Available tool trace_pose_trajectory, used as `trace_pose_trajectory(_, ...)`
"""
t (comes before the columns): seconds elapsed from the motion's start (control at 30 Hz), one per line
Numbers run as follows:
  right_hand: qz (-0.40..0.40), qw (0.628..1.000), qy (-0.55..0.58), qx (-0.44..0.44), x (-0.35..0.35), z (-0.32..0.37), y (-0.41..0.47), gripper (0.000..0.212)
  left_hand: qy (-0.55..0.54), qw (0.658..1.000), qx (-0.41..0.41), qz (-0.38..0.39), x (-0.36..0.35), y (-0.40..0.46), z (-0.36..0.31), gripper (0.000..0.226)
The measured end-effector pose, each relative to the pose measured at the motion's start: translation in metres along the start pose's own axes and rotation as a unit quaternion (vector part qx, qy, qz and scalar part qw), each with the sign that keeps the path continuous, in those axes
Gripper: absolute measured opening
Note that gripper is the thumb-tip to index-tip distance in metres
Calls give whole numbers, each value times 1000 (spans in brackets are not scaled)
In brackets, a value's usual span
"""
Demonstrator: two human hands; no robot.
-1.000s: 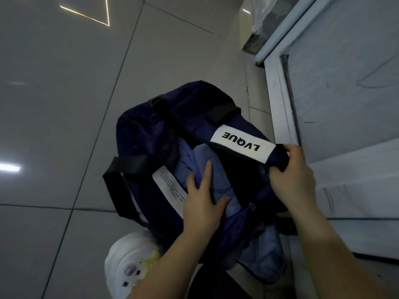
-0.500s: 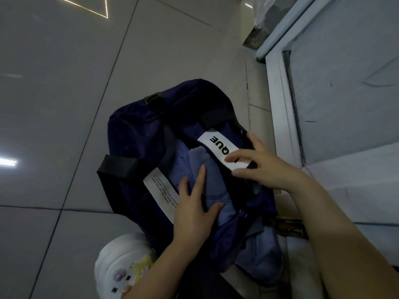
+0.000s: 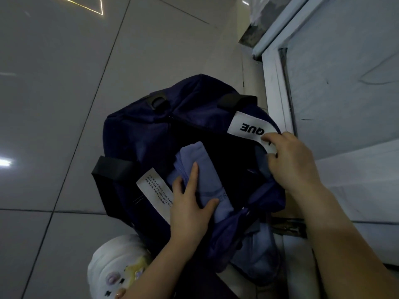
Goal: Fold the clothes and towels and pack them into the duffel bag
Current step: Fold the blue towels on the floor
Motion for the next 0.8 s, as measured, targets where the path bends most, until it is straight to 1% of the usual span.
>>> trace_pose_trajectory(0.13, 8, 1000, 18, 11, 4, 5, 0, 45, -17, 1000, 11, -15, -5, 5, -20, 94)
trace_pose_trajectory(0.23, 10, 999, 31, 12, 8, 8, 1, 45, -26, 999, 31, 3, -21, 13, -43, 92)
trace_pose_trajectory(0.3, 12, 999, 32, 13, 9, 10, 1, 44, 0, 999, 36, 15, -34, 19, -48, 90)
trace_pose_trajectory(0.4, 18, 999, 37, 13, 10, 8, 0, 43, 25, 999, -11, 32, -43, 21, -43, 80)
trace_pose_trajectory(0.5, 24, 999, 44, 15, 9, 5, -1, 44, 27, 999, -46, 11, -42, 15, -32, 85)
trace_pose_trajectory(0.6, 27, 998, 51, 16, 8, 3, -1, 44, 33, 997, -65, 14, -45, 15, -28, 88)
trace_pose_trajectory(0.73, 23, 998, 63, 18, 12, -1, 0, 44, 32, 998, -47, -5, -33, 21, -22, 73)
trace_pose_trajectory(0.8, 23, 997, 65, 23, 14, -5, -1, 45, 46, 998, -22, -23, -21, 18, -16, 65)
Point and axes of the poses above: each hand's wrist, its own y-axis towards the middle knuckle, its own x-axis out of the back of the hand, z = x × y, the point moved 3 cm from there along y, towards the middle knuckle, and after that the axes turned 8 degrees about y, right-handed, at the moved point
